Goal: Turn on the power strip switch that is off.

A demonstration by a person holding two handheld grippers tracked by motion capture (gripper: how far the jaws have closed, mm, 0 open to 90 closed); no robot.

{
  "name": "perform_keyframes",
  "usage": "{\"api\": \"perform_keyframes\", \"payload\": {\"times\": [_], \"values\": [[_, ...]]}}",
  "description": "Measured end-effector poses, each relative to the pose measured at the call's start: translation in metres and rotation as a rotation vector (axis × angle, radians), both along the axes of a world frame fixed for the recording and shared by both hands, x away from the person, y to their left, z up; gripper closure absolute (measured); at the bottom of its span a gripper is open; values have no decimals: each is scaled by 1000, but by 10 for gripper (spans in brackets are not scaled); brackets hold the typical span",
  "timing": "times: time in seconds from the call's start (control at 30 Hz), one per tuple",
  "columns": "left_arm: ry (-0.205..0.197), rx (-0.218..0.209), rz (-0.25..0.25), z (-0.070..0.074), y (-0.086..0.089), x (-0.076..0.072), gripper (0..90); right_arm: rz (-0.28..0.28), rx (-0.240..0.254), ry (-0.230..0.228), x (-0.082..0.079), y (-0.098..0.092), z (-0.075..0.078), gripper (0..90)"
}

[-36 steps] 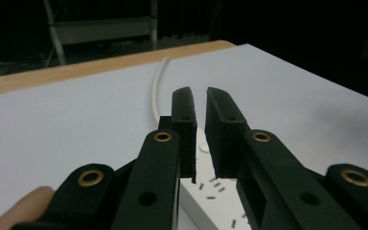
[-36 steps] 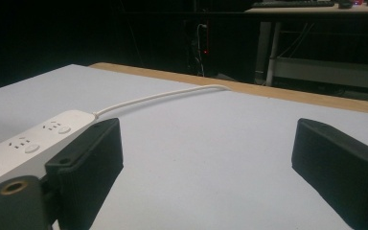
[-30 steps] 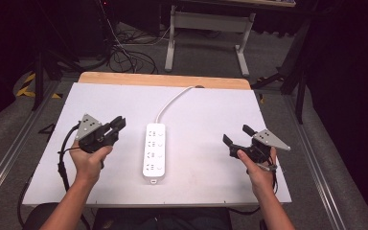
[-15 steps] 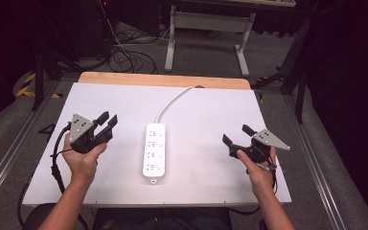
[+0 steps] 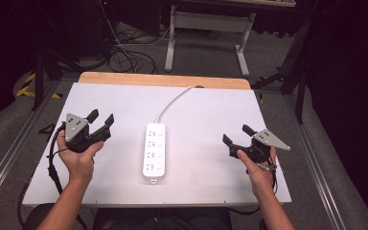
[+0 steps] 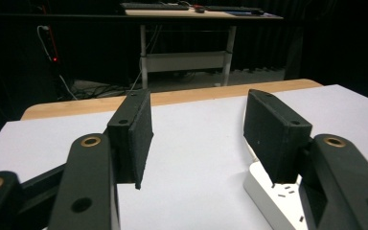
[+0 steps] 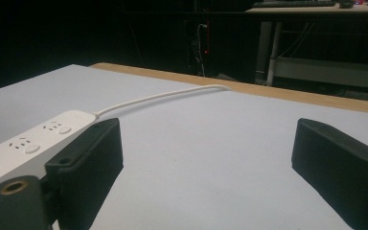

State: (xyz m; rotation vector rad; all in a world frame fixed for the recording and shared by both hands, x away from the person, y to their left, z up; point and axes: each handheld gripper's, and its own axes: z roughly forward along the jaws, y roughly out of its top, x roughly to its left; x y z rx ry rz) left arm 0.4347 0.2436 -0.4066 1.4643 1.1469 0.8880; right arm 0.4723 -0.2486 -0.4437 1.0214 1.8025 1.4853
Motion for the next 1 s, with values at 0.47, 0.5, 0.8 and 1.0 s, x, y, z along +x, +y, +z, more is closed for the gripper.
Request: {"api": "perform_keyframes", "payload": {"times": [0.47,0.5,0.8,1.0], "values": [[16,14,150,1,4,3,210,0,-3,0,0,0,0,110],[21,9,184,1,3,4,100,0,-3,0,0,0,0,110],[8,53,172,0,4,3,41,0,-1,1,0,0,0,110],[-7,62,203,-1,5,1,63,-1,-2,1,0,-1,0,110]]}}
